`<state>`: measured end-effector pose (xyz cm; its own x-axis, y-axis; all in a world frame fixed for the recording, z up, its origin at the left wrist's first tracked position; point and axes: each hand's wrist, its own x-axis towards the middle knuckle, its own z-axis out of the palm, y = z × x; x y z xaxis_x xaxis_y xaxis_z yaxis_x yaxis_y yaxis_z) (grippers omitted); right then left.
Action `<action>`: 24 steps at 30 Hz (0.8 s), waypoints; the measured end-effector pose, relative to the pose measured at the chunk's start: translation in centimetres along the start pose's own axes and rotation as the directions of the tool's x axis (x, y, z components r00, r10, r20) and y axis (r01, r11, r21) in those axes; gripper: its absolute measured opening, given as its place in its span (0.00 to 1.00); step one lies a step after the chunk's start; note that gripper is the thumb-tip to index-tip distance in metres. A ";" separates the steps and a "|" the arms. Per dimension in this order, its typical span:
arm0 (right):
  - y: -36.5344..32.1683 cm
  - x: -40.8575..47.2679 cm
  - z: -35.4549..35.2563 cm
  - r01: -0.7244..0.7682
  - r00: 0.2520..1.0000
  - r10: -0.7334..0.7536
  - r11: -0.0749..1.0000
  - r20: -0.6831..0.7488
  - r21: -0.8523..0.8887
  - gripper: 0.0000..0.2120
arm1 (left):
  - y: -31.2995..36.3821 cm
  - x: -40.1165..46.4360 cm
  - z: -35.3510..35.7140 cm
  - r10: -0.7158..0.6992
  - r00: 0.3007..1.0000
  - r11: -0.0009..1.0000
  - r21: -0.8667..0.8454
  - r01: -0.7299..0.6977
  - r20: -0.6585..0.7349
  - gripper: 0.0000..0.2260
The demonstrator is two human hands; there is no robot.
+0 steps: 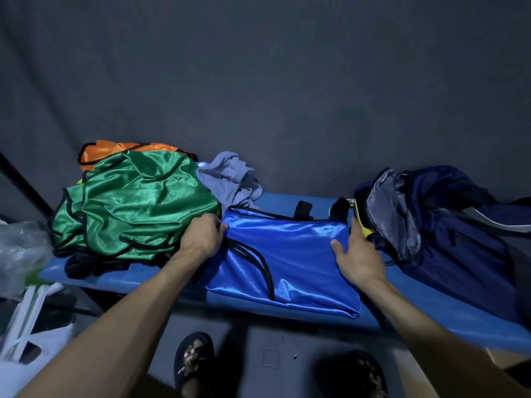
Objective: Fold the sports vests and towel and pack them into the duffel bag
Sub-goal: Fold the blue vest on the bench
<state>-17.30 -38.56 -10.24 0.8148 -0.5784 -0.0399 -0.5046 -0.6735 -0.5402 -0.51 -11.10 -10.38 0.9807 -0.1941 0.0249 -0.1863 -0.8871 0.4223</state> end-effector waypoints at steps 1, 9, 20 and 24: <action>0.0 0.1 0.1 0.000 1.000 0.000 1.000 -0.005 -0.023 0.36 | 0.2 -0.1 0.2 0.009 1.000 1.000 0.027 -0.009 0.000 0.14; 0.0 -0.2 0.4 0.000 0.999 -0.001 0.999 -0.042 -0.038 0.38 | 4.4 -1.9 0.4 0.456 0.884 0.889 0.112 -0.445 -0.105 0.08; 1.0 -0.1 0.0 -0.227 0.971 0.232 0.792 0.064 0.567 0.35 | 6.3 -1.8 3.6 0.575 0.708 0.683 0.236 -0.692 0.410 0.36; 0.9 -0.4 -0.9 -0.356 0.934 0.244 0.685 0.261 0.635 0.19 | 8.3 -2.6 3.5 0.635 0.705 0.677 0.211 -0.705 0.316 0.36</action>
<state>-18.33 -39.33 -9.97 0.7125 -0.5845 -0.3882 -0.4547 0.0367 -0.8899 -4.77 -19.43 -10.16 0.5538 -0.8326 -0.0007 -0.8301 -0.5522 0.0776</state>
